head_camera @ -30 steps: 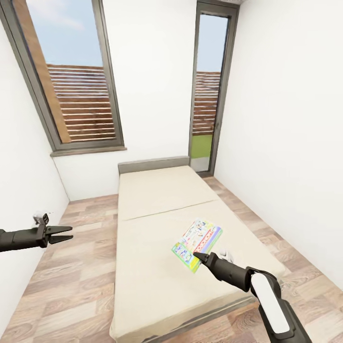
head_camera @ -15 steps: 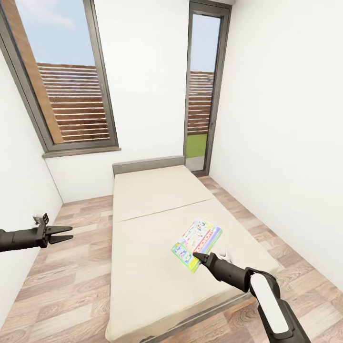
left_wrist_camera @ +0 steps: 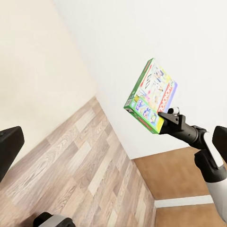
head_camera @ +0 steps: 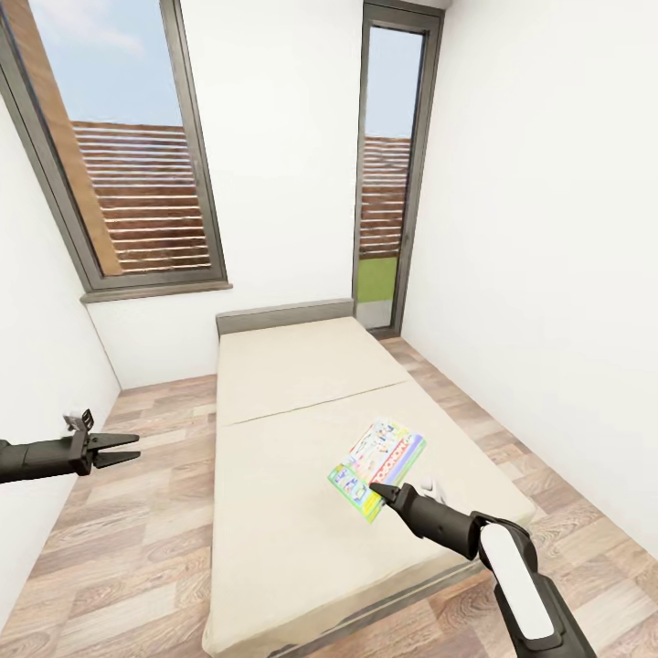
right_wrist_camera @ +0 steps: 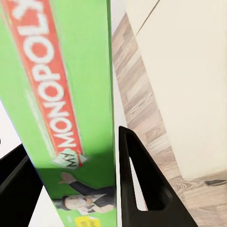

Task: Put all the toys in the child's room - the three board games (two on the bed and one on the table), the two jigsaw puzzles on the table, and the tennis ball on the table - inside the toy box on the table in the child's room.

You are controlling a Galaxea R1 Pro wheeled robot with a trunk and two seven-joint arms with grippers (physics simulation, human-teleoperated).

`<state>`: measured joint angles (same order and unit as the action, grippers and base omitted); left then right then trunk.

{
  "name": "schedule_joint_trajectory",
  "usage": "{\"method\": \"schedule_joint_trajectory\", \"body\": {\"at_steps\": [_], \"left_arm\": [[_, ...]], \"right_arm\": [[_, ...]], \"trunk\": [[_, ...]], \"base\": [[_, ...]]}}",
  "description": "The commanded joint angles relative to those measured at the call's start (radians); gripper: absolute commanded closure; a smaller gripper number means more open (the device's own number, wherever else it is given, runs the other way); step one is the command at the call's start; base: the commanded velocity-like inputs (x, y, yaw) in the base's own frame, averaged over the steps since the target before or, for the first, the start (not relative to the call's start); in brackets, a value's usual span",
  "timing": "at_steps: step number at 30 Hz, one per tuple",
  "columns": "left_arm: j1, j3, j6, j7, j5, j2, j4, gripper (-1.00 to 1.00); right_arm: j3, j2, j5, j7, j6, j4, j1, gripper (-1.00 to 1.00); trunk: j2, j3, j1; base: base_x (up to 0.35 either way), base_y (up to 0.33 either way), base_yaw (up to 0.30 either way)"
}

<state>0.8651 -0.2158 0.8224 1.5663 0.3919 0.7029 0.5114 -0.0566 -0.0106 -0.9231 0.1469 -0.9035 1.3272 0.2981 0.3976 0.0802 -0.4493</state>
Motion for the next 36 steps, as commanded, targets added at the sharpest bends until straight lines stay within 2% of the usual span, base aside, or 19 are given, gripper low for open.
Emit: {"method": "schedule_joint_trajectory", "body": {"at_steps": [1,12,24,36], "left_arm": [[0.002,-0.007,0.011,0.005,0.004,0.001,-0.001,-1.00],[0.002,-0.007,0.011,0.005,0.004,0.001,-0.001,-1.00],[0.002,-0.007,0.011,0.005,0.004,0.001,-0.001,-1.00],[0.002,-0.007,0.011,0.005,0.004,0.001,-0.001,-1.00]], "right_arm": [[-0.003,-0.001,0.009,0.010,-0.006,0.001,0.001,1.00],[-0.002,-0.002,0.007,0.011,-0.008,0.001,0.001,1.00],[-0.002,-0.002,0.007,0.011,-0.008,0.001,0.001,1.00],[-0.002,-0.001,0.007,0.011,-0.008,0.001,0.001,1.00]], "trunk": [[0.002,0.002,-0.001],[0.002,0.005,-0.001],[0.002,0.014,-0.001],[0.002,0.021,-0.001]], "base": [[0.000,0.000,0.000],[0.000,0.000,-0.061],[-0.051,-0.009,-0.230],[-0.034,-0.104,-0.254]]}}
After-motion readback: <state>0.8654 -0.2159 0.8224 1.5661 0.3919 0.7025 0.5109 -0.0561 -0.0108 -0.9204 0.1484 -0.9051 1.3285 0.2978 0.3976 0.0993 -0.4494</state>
